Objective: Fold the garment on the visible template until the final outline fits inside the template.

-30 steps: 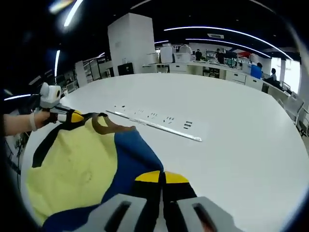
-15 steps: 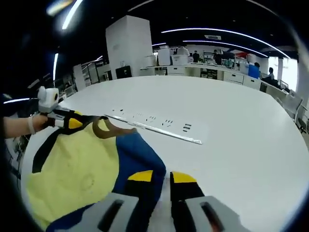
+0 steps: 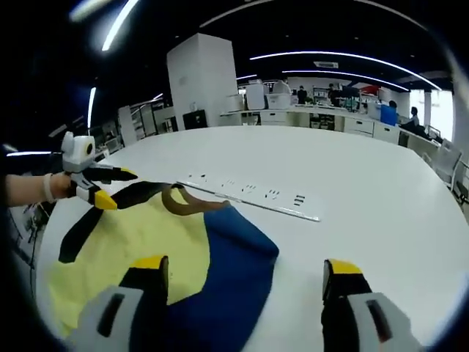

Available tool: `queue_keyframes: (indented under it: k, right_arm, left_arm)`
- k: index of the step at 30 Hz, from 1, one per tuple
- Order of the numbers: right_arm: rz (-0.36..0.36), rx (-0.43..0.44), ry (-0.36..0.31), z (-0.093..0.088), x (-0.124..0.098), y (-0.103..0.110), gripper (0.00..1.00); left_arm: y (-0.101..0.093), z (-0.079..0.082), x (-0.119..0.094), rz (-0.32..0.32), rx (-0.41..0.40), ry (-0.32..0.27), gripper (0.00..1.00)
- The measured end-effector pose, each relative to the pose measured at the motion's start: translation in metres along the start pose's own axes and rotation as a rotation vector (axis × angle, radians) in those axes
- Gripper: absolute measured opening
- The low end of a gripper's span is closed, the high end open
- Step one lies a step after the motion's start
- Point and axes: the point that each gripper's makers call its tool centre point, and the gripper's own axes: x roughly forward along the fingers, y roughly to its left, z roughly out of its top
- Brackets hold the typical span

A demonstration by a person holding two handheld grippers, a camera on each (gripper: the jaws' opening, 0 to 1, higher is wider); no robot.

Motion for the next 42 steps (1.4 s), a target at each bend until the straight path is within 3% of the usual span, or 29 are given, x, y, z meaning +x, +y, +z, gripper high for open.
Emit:
queue_keyframes:
  k: [3,5,10,21,30,34,37,42]
  right_arm:
    - [0.006,-0.021,0.01,-0.002,-0.008,0.008,0.95]
    - [0.011,-0.028,0.002,0.0,-0.013,0.013,1.0]
    - [0.018,-0.038,-0.005,0.004,-0.026,0.023,1.0]
    - [0.025,-0.061,-0.014,-0.002,-0.059,0.045,0.99]
    - [0.043,-0.067,-0.008,-0.019,-0.082,0.065,0.98]
    - [0.041,-0.084,-0.01,-0.021,-0.092,0.071,0.97]
    - [0.05,-0.074,-0.032,-0.022,-0.103,0.079,0.97]
    - [0.054,-0.073,-0.032,-0.03,-0.114,0.088,0.96]
  left_arm:
    - [-0.006,-0.001,-0.009,-0.008,0.01,0.008,0.99]
    - [-0.012,0.001,-0.016,-0.024,0.001,0.002,0.99]
    - [-0.022,0.001,-0.028,-0.037,0.005,0.005,0.99]
    - [-0.045,0.005,-0.069,-0.046,-0.042,-0.071,0.99]
    - [-0.05,-0.019,-0.11,-0.027,-0.068,-0.078,0.98]
    - [-0.051,-0.021,-0.126,-0.006,-0.087,-0.099,0.98]
    - [-0.058,-0.024,-0.138,0.0,-0.104,-0.123,0.97]
    - [-0.071,-0.035,-0.146,-0.006,-0.082,-0.108,0.96]
